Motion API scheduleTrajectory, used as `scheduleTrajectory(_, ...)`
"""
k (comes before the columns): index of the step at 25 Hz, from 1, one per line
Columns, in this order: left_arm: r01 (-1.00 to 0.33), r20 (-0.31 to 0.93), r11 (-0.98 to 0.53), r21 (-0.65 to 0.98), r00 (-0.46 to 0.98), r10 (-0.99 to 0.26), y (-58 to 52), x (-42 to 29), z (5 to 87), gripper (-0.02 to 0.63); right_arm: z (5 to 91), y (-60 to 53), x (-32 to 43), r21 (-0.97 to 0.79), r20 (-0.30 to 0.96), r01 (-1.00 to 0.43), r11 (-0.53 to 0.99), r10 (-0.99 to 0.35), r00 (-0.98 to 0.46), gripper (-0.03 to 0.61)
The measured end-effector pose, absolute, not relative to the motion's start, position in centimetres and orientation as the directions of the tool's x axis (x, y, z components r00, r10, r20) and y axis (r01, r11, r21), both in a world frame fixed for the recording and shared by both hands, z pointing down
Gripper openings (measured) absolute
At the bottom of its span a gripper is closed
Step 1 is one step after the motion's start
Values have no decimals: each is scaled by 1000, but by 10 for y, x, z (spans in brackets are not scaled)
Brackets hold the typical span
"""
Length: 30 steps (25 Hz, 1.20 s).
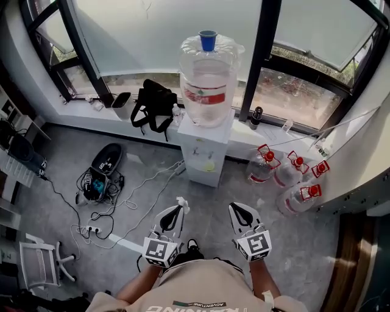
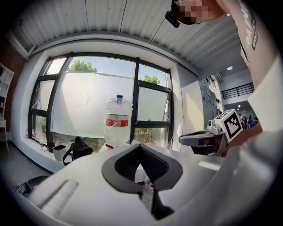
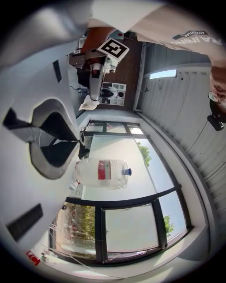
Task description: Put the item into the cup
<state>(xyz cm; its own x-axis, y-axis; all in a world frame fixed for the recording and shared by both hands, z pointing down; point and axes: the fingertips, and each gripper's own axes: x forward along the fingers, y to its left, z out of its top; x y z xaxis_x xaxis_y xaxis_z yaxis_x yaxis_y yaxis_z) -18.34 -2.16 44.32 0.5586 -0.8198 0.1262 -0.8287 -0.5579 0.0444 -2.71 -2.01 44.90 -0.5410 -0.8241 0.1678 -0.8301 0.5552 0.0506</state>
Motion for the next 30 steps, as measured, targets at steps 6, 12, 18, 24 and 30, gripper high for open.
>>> scheduleTrajectory(6, -792, 132, -609, 41, 609, -782, -57, -200, 452, 8, 453, -55, -43, 53, 176, -867, 496, -859, -481, 12)
scheduleTrajectory(12, -757, 139, -651, 55, 651, -746, -86, -196, 459, 8, 448, -75, -47, 62, 181, -885, 461, -877, -445, 12)
scheduleTrajectory(18, -743, 163, -667, 60, 666, -728, -118, -178, 464, 8, 449, -110, -36, 58, 188, -885, 461, -876, -444, 12)
scheduleTrajectory(24, -751, 188, -659, 20, 651, -736, -159, -158, 472, 8, 458, -154, -14, 39, 164, -879, 475, -871, -463, 12)
scheduleTrajectory(30, -757, 243, -654, -13, 632, -736, -209, -125, 486, 8, 469, -202, 17, 27, 158, -868, 496, -859, -487, 12)
